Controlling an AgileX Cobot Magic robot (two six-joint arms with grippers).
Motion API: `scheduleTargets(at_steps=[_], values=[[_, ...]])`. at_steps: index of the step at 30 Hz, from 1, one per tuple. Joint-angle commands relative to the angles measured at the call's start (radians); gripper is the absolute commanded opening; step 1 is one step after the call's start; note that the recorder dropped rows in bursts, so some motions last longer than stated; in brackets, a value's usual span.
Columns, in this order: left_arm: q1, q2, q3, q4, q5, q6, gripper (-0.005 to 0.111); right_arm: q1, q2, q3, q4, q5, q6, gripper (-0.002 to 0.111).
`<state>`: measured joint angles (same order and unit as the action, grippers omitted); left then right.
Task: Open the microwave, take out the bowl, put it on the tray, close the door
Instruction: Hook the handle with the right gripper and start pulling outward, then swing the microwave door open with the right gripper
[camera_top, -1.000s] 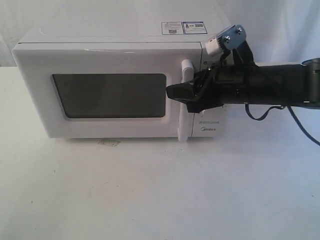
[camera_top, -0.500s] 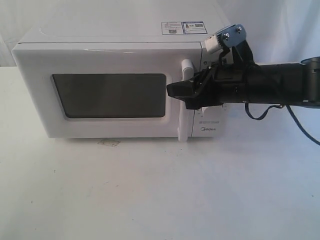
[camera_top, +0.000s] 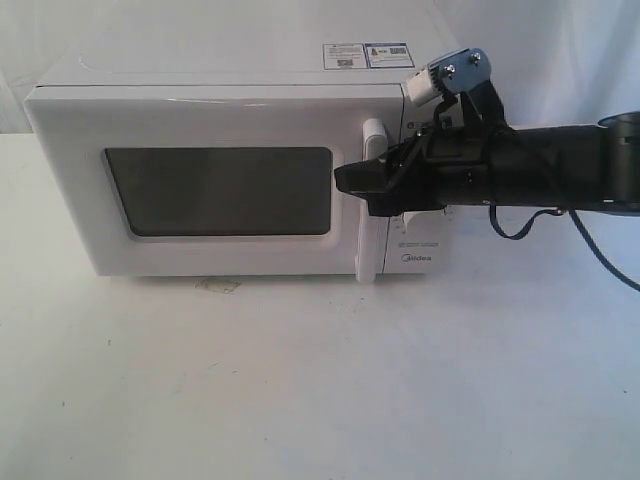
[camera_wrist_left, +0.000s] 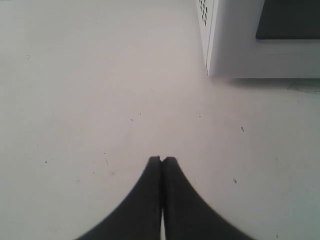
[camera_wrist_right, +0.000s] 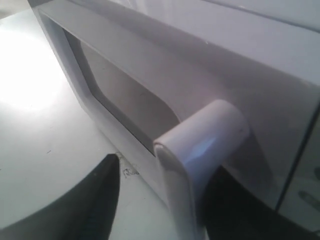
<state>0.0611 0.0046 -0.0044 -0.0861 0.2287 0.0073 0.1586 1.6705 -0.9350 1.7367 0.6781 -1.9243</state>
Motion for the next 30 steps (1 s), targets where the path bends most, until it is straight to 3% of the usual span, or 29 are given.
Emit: scheduleTargets(at_steps=[1,5,10,15,22,30], values=[[-0.003,-0.005,0.004,-0.002,0.003,0.001,0.000,0.001,0.057,-0.035,0.008,-0.054,-0.037,0.033],[-0.003,-0.005,0.004,-0.002,0.003,0.001,0.000,0.001,0.057,-0.035,0.008,-0.055,-0.022,0.058],[-0.003,-0.005,0.004,-0.002,0.003,0.001,0.000,0.001,0.057,-0.038,0.008,-0.088,-0.004,0.060],[-0.003,-0.005,0.004,-0.002,0.003,0.001,0.000,0.001,0.057,-0.042,0.008,-0.125,0.000,0.043],[-0.003,-0.005,0.004,-0.002,0.003,0.001,0.000,0.001,0.057,-0.044,0.008,-0.106,0.018,0.000],[-0.003,-0.005,0.004,-0.002,0.003,0.001,0.000,0.001,0.057,-0.044,0.008,0.041,-0.017,0.000]])
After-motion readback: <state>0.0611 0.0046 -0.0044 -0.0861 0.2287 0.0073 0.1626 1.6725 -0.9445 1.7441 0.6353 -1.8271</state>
